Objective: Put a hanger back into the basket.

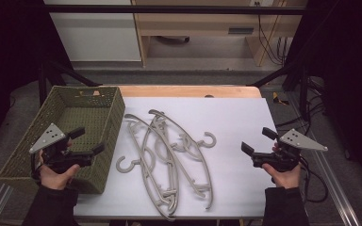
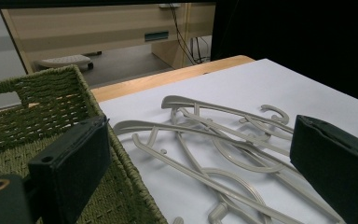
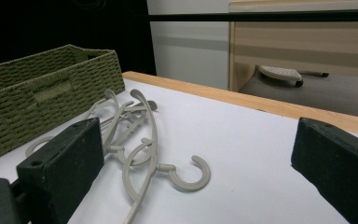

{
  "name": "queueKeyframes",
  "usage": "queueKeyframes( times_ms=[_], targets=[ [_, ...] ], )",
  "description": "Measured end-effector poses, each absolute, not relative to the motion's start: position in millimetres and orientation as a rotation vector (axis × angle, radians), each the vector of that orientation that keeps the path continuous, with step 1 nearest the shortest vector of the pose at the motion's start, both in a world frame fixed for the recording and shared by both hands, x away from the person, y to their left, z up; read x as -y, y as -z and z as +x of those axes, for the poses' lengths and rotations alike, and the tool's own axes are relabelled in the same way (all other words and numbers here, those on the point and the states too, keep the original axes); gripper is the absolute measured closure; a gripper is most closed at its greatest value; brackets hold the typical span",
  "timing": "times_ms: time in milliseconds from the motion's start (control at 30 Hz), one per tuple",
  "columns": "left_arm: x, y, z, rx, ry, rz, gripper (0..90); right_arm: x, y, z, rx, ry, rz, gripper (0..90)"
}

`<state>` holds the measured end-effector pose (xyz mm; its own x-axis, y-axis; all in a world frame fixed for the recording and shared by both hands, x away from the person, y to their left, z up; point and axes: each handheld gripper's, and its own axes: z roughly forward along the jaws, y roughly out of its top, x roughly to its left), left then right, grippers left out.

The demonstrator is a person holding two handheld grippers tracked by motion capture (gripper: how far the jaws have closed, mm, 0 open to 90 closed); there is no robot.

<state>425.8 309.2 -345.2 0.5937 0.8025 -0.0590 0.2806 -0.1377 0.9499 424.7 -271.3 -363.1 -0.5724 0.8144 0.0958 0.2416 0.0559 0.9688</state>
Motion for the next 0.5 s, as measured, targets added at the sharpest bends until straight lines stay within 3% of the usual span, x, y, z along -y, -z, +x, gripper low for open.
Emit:
queueKeyframes(
  times_ms=[500],
  targets=[
    [-307, 344, 424, -0.899, -0.584, 1.719, 4.8, 252, 361, 427, -1.930, -1.463, 1.075, 7.3]
  ],
)
